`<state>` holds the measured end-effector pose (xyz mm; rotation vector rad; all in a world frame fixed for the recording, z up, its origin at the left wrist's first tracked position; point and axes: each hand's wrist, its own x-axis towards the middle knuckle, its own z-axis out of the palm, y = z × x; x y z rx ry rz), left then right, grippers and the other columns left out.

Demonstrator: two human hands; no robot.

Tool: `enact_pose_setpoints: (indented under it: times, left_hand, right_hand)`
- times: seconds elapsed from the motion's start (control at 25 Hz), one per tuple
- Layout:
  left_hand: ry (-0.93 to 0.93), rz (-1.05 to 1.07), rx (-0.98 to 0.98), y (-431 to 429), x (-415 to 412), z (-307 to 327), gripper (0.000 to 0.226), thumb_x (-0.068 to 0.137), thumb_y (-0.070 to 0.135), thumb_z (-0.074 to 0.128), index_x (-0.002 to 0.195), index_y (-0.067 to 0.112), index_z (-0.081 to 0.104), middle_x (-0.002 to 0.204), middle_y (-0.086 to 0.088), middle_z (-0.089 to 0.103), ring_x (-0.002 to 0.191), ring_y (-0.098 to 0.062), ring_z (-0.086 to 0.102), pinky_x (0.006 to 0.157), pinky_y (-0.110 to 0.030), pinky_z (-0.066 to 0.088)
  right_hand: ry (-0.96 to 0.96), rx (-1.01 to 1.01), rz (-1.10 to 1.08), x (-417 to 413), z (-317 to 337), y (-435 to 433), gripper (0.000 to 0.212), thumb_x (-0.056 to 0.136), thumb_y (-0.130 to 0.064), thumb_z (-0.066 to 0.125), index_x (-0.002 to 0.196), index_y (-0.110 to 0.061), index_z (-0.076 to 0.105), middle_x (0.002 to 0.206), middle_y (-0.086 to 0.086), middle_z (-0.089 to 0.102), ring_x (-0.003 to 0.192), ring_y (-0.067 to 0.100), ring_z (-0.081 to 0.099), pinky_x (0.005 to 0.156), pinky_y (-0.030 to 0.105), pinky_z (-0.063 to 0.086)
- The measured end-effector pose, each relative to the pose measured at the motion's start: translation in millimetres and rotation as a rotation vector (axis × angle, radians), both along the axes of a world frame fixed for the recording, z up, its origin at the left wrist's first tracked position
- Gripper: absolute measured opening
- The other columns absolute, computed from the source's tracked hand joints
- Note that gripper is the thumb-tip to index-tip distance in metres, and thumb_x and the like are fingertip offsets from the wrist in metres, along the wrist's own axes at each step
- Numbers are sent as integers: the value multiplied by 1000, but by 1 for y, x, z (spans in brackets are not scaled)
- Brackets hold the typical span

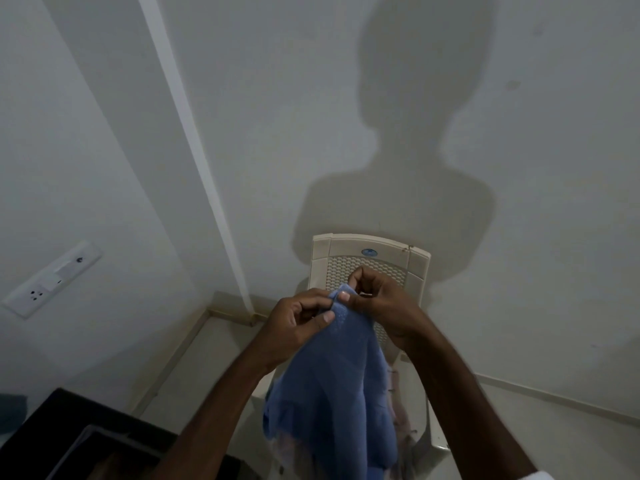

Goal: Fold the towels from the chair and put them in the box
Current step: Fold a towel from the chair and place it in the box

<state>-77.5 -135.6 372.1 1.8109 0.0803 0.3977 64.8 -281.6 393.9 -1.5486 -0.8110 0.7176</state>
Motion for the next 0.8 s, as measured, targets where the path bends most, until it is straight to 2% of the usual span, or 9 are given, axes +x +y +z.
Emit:
enact_pose_setpoints:
  times: [0.12, 0.2, 0.28, 0.36, 0.44, 0.52, 0.64, 0.72, 0.8]
  left_hand:
    - [-16, 36, 52, 0, 0, -7, 19, 94, 3, 61, 110, 4, 71, 117, -1, 68, 115, -20, 63, 98, -32, 51]
    - [-12, 33, 34, -2, -1, -9, 18, 94, 4, 61, 108, 8, 71, 114, 1, 69, 111, -20, 64, 94, -29, 53]
    - [15, 1, 11, -4, -2, -11, 12, 96, 10, 60, 102, 5, 70, 104, -4, 69, 101, -21, 66, 86, -33, 56]
    - [78, -4, 85, -3, 0, -20, 24, 95, 28, 63, 94, 4, 67, 90, -11, 66, 85, -27, 65, 75, -44, 55]
    - [149, 21, 174, 3, 1, -29, 39, 90, 46, 64, 87, 7, 65, 82, -11, 63, 76, -29, 61, 67, -45, 50]
    - [172, 80, 254, 12, 1, -39, 42, 90, 53, 62, 77, 12, 60, 73, -7, 59, 68, -24, 59, 61, -39, 47]
    - [174, 172, 419, 28, -2, -62, 33, 91, 43, 64, 65, 32, 46, 63, 12, 47, 59, -3, 49, 57, -20, 36]
    - [216, 222, 495, 35, -7, -82, 34, 91, 42, 64, 63, 41, 45, 62, 18, 50, 58, 2, 48, 56, -19, 35]
    - [316, 257, 568, 42, -14, -102, 32, 91, 46, 61, 62, 40, 48, 62, 18, 52, 57, 2, 48, 57, -23, 35]
  right_hand:
    - [32, -114, 0, -1, -7, 0, 21, 90, -33, 74, 102, -15, 72, 99, 21, 72, 93, 35, 70, 86, 51, 58]
    - [-90, -137, -38, -7, -7, 1, 18, 95, -26, 69, 94, -8, 73, 89, 11, 73, 84, 22, 71, 78, 39, 60]
    - [-270, -50, -172, -14, -2, 5, 14, 95, -17, 68, 85, -7, 69, 79, 5, 68, 73, 12, 63, 67, 24, 52]
    - [-374, 41, -287, -15, 7, 7, 12, 94, -12, 67, 83, -8, 65, 77, 4, 65, 73, 13, 61, 65, 20, 47]
    - [-391, 129, -358, -8, 22, 8, 12, 94, -10, 67, 83, -6, 64, 77, 8, 64, 73, 16, 60, 64, 23, 46]
    - [-406, 206, -442, 2, 43, 7, 12, 94, -6, 66, 82, -4, 63, 76, 11, 63, 69, 11, 55, 63, 22, 44]
    - [-441, 296, -617, 20, 79, 3, 12, 93, -4, 65, 81, -5, 63, 70, 0, 58, 63, 0, 49, 61, 17, 41]
    - [-471, 339, -714, 35, 103, -1, 13, 93, -6, 65, 81, -9, 61, 66, -8, 53, 57, -4, 46, 59, 13, 38]
    - [-500, 380, -761, 46, 125, -4, 12, 92, -8, 64, 81, -12, 60, 65, -11, 49, 56, -3, 45, 59, 13, 37]
